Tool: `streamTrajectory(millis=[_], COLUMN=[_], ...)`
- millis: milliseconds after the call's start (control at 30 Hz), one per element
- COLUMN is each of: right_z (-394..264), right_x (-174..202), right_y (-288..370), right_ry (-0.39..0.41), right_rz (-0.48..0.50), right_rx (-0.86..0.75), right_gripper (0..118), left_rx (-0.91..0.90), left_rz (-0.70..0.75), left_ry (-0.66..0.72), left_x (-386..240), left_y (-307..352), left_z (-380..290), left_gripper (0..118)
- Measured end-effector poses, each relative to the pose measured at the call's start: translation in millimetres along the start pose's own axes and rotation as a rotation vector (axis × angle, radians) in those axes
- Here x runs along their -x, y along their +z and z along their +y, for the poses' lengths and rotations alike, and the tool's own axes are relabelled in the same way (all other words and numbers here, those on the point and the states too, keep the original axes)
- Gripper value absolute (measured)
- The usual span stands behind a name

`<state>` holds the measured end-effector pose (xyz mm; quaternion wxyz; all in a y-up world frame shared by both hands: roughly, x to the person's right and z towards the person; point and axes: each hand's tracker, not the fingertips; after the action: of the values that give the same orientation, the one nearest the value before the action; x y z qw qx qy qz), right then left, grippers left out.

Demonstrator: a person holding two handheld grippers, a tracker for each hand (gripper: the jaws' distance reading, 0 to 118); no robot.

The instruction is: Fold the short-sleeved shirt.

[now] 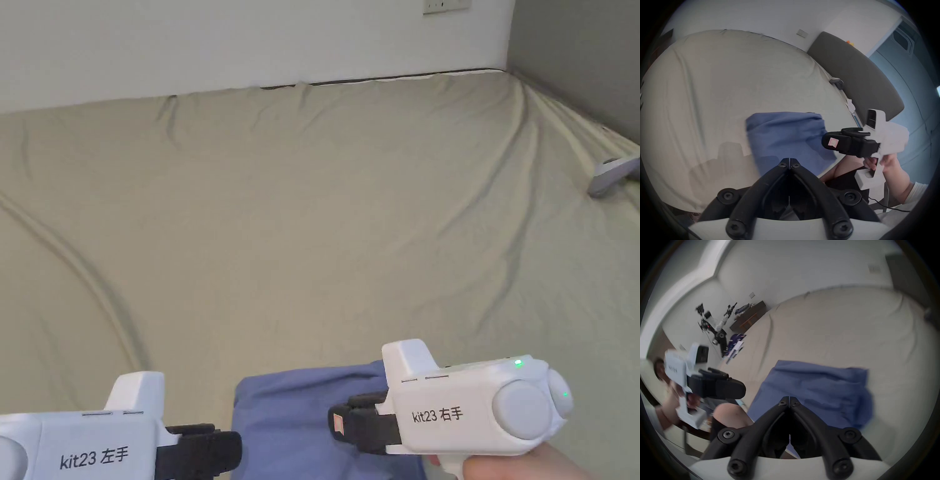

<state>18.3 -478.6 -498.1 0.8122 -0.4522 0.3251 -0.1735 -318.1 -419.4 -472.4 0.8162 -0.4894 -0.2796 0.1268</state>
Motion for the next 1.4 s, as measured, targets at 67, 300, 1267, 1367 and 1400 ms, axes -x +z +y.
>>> streamTrajectory(millis=[67,300,1267,1367,1400], right_z=[-1,-9,-14,-17,-18], right_x=[-24,-89,9,22,25], right_y=[-17,-2,69,65,62], right_ry=[-0.025,-0.191,0.082,0.090,0.095], right_rz=[-0.066,-0.007,0.050,0.056,0.057], right_rx=[0.061,0.054,-0.099,-0.096,-0.090], right_gripper=[0,0,0,0,0], left_rx=[-0.017,0.046,0.128,0.154,0.175], left_rz=[-0.038,-0.234,0.166,0.370,0.434], left_ry=[0.057,0.193,0.110,0.057,0.059], left_x=[18,67,146,184,198], left_y=[0,-39,72,103,109], left_z=[1,11,68,81,86], left_gripper=[0,69,26,26,26])
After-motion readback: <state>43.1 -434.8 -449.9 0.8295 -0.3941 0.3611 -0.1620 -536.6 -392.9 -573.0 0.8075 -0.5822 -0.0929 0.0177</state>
